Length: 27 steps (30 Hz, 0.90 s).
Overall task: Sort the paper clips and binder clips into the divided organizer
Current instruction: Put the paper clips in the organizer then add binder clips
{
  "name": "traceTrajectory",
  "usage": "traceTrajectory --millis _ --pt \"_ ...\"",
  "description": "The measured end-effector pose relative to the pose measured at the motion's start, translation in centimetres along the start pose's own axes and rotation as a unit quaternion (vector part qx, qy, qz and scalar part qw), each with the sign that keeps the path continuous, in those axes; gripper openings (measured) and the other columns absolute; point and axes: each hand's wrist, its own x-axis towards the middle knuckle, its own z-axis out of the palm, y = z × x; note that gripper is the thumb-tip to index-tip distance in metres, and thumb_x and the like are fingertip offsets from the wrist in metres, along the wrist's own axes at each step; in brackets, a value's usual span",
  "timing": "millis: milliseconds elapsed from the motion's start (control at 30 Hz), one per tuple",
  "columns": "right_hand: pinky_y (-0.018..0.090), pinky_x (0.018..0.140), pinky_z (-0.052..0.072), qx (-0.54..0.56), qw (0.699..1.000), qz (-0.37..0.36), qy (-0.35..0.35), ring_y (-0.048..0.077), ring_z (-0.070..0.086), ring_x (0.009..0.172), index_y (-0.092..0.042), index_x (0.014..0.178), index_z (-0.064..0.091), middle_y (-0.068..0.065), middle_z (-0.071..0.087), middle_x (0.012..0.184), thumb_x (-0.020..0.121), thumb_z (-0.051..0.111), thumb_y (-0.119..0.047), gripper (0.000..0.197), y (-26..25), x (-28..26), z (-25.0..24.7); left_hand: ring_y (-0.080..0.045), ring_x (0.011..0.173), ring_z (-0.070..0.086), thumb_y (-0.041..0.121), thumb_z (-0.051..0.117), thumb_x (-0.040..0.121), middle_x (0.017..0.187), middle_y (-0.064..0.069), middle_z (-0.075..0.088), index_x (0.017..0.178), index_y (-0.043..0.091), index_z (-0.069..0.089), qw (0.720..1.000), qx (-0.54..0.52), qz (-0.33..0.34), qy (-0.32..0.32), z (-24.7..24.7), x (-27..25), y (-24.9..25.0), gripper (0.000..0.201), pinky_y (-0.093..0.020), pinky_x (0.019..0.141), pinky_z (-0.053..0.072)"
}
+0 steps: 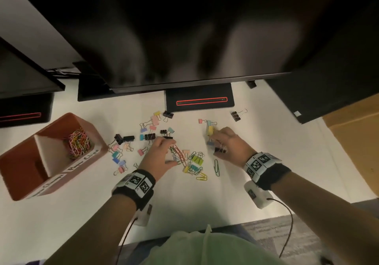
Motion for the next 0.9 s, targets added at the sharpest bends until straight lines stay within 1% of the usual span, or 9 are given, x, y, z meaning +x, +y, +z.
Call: traceTrajectory --millis 100,200,300,400,533,667,733,833,900 --pt "0.032 0.082 0.050 -0.041 0.998 -0.025 0.029 0.019 0.053 0.096 -0.021 0.107 0.054 -0.002 0.048 0.114 0.075 0.074 -0.031 0.039 0.3 -0.8 -0.4 -0.016 0.105 0.050 0.032 0.078 0.071 0.122 0.001 0.042 0.121 0.022 0.051 0.999 0.006 -0.027 0.027 -0.1 -0.3 -0.5 0.058 -0.034 0.093 0.047" --pt "0.033 0.080 0.050 -0.071 0.994 -0.051 -0.063 0.017 0.055 0.094 -0.022 0.103 0.052 -0.008 0.052 0.122 0.076 0.072 -0.038 0.038 0.3 -2.0 0.3 -0.017 0.101 0.054 0.041 0.077 0.068 0.115 0.001 0.049 0.117 0.021 0.054 0.997 0.037 -0.044 0.048 0.2 -0.5 -0.4 0.058 -0.035 0.088 0.049" --pt "0.036 0.082 0.050 -0.105 0.988 -0.023 -0.113 0.023 0.054 0.098 -0.019 0.114 0.050 0.000 0.051 0.120 0.079 0.067 -0.044 0.046 0.3 -2.7 1.8 -0.015 0.096 0.055 0.053 0.073 0.068 0.106 0.002 0.054 0.116 0.022 0.053 0.994 0.066 -0.060 0.068 1.0 -0.4 0.3 0.061 -0.034 0.083 0.049" --pt "0.037 0.084 0.048 -0.074 0.994 -0.009 -0.081 0.026 0.053 0.101 -0.016 0.113 0.053 0.004 0.052 0.118 0.083 0.065 -0.031 0.036 0.3 -2.7 2.7 -0.016 0.092 0.054 0.046 0.073 0.071 0.103 0.001 0.055 0.116 0.019 0.052 0.992 0.051 -0.080 0.082 1.8 0.0 1.3 0.056 -0.033 0.083 0.047" --pt "0.030 0.087 0.047 -0.034 0.994 -0.006 -0.099 0.024 0.059 0.096 -0.015 0.121 0.052 0.008 0.061 0.107 0.087 0.059 -0.010 0.035 -0.3 -2.3 2.9 -0.015 0.086 0.058 0.019 0.071 0.079 0.106 -0.002 0.058 0.119 0.019 0.051 0.990 -0.041 -0.111 0.074 2.1 0.4 1.9 0.044 -0.031 0.081 0.051" --pt "0.032 0.095 0.046 -0.025 0.994 -0.030 -0.102 0.022 0.060 0.100 -0.012 0.116 0.059 0.008 0.066 0.106 0.087 0.060 -0.010 0.029 -1.1 -1.1 1.8 -0.015 0.085 0.060 0.006 0.064 0.083 0.108 -0.005 0.058 0.120 0.018 0.051 0.987 -0.076 -0.107 0.090 1.8 0.0 1.3 0.041 -0.030 0.083 0.052" --pt "0.035 0.100 0.043 -0.028 0.994 -0.069 -0.082 0.021 0.058 0.105 -0.011 0.106 0.067 0.008 0.067 0.104 0.087 0.060 -0.013 0.020 -1.9 0.0 1.3 -0.014 0.085 0.058 0.010 0.067 0.082 0.109 -0.003 0.054 0.118 0.017 0.052 0.987 -0.073 -0.102 0.100 1.5 -0.3 0.9 0.040 -0.026 0.080 0.050" --pt "0.033 0.087 0.049 -0.008 0.992 -0.111 -0.065 0.020 0.059 0.091 -0.013 0.103 0.069 0.007 0.062 0.101 0.088 0.061 -0.016 0.017 -3.9 2.0 0.8 -0.016 0.088 0.053 0.026 0.077 0.072 0.104 0.000 0.047 0.112 0.013 0.053 0.987 -0.058 -0.122 0.089 1.4 -0.6 0.9 0.049 -0.027 0.078 0.047" --pt "0.032 0.086 0.049 -0.028 0.988 -0.119 -0.091 0.021 0.059 0.091 -0.014 0.103 0.068 0.007 0.062 0.102 0.087 0.060 -0.016 0.018 -5.1 3.4 0.9 -0.019 0.091 0.053 0.033 0.081 0.066 0.105 -0.001 0.047 0.108 0.012 0.054 0.988 -0.036 -0.130 0.078 1.8 -0.5 1.2 0.054 -0.033 0.081 0.049"
